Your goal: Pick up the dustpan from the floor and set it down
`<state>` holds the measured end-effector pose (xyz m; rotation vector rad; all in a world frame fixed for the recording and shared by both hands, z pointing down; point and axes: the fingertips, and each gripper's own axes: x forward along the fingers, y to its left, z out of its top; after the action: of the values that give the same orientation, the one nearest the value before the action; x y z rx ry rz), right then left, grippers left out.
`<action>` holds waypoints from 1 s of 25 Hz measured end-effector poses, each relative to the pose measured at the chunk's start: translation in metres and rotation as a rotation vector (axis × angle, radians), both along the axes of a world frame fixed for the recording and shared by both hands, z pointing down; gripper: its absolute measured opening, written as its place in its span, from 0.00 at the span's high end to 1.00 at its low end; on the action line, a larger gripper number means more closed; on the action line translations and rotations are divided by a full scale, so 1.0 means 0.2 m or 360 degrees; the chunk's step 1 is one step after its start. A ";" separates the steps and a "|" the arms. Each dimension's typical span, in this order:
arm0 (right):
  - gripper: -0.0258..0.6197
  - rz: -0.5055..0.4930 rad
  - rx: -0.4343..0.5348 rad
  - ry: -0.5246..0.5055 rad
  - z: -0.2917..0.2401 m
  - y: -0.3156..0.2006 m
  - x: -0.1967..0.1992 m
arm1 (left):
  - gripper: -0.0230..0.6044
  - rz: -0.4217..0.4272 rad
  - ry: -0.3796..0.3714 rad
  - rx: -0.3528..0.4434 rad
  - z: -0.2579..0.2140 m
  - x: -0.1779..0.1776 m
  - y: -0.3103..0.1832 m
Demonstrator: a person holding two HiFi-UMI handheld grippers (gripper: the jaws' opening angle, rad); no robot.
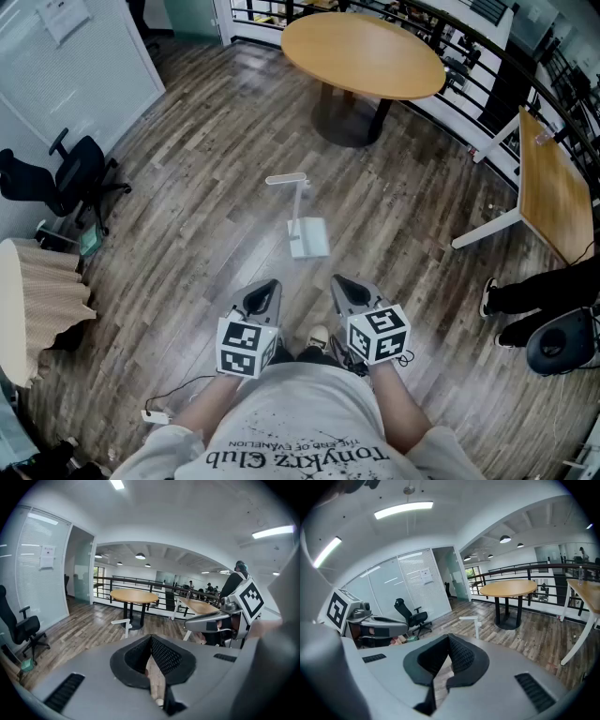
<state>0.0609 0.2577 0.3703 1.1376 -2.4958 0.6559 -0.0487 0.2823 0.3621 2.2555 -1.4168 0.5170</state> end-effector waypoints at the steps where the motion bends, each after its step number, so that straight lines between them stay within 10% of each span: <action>1: 0.92 -0.0006 -0.0004 0.0004 0.01 0.00 -0.01 | 0.93 0.0002 0.0000 0.0002 0.00 0.00 -0.01; 25: 0.92 0.0051 0.0025 0.0006 0.00 0.00 -0.16 | 0.93 0.0058 0.0031 0.0036 -0.01 -0.13 -0.02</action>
<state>0.0292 0.2584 0.3696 1.1857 -2.4886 0.6437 -0.0743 0.2781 0.3598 2.3017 -1.3815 0.4917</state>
